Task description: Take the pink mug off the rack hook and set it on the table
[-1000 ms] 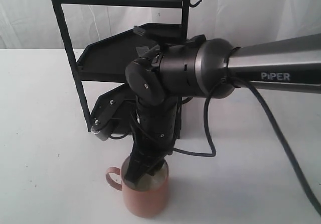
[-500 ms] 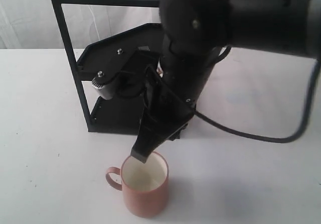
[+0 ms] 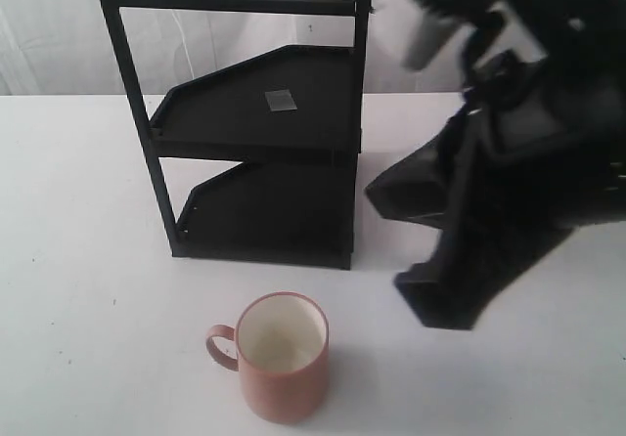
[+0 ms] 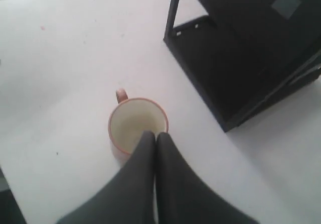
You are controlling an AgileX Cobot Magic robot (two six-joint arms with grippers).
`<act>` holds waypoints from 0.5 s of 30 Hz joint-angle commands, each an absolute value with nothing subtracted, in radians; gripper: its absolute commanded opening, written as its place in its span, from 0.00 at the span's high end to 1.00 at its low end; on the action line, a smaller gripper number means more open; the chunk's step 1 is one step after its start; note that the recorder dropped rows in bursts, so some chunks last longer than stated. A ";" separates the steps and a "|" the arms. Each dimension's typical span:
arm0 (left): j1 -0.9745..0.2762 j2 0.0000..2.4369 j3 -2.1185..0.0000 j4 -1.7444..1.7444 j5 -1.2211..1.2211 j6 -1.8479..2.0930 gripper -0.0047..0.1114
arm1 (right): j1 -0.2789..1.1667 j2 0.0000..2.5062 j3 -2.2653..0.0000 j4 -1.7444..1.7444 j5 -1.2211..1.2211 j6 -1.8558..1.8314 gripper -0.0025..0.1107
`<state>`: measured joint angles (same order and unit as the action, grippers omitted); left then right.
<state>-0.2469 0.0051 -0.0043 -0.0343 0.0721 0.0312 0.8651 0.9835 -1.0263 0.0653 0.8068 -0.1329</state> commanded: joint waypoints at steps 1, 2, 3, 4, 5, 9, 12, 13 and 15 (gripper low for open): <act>-0.244 0.000 0.000 -0.036 0.077 0.026 0.96 | 0.865 0.835 -1.000 0.076 0.788 -0.082 0.98; -0.244 0.000 0.000 -0.036 0.077 0.026 0.96 | 0.865 0.809 -1.000 0.076 0.788 -0.082 0.98; -0.244 0.000 0.000 -0.036 0.077 0.026 0.96 | 0.865 0.779 -1.000 0.076 0.786 -0.082 0.98; -0.244 0.000 0.000 -0.036 0.077 0.026 0.96 | 0.865 0.753 -1.000 0.076 0.785 -0.082 0.98; -0.244 0.000 0.000 -0.036 0.077 0.026 0.96 | 0.865 0.727 -1.000 0.076 0.785 -0.082 0.98; -0.244 0.000 0.000 -0.036 0.077 0.026 0.96 | 0.865 0.639 -1.000 0.078 0.777 -0.082 0.98; -0.244 0.000 0.000 -0.036 0.077 0.026 0.96 | 0.865 0.585 -0.998 0.067 0.784 -0.082 0.98; -0.244 0.000 0.000 -0.036 0.077 0.026 0.96 | 0.865 0.572 -0.996 0.067 0.784 -0.077 0.98; -0.244 0.000 0.000 -0.036 0.077 0.026 0.96 | 0.865 0.544 -0.970 0.065 0.743 -0.064 0.98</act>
<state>-0.2469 0.0051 -0.0043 -0.0343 0.0721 0.0312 0.8651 0.5756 -0.9995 0.0727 0.7850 -0.0852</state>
